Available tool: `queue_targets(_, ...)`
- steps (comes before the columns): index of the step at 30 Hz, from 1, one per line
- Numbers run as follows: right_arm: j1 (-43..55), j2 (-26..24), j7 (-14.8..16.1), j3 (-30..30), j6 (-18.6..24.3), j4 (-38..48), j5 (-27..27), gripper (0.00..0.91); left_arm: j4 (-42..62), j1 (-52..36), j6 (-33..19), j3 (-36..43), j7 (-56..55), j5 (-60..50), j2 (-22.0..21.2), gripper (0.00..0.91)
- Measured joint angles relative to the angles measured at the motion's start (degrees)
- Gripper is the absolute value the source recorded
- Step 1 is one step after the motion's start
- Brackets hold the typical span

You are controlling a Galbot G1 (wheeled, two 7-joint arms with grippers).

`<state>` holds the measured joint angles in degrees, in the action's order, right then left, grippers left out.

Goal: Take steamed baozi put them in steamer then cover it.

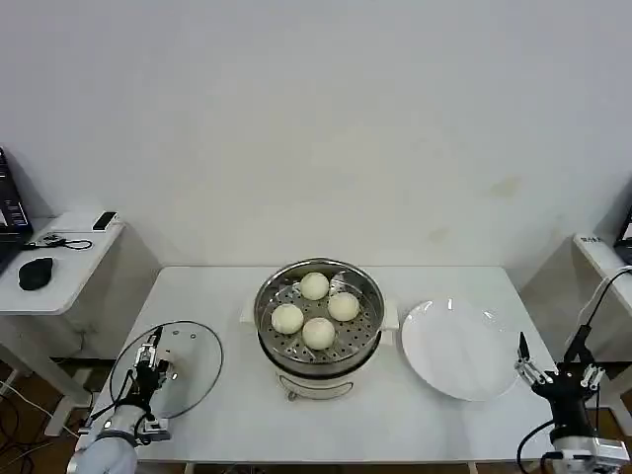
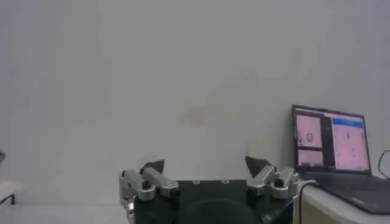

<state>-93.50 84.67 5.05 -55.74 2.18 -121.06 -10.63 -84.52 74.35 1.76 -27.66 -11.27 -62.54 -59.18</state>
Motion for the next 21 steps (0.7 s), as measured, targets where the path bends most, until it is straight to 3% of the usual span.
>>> queue_targets(21, 0.2, 0.1, 0.3, 1.1, 0.2, -0.3, 0.2, 0.907, -0.7, -0.8, -0.3, -0.8, 0.3, -1.8, -1.2, 0.000)
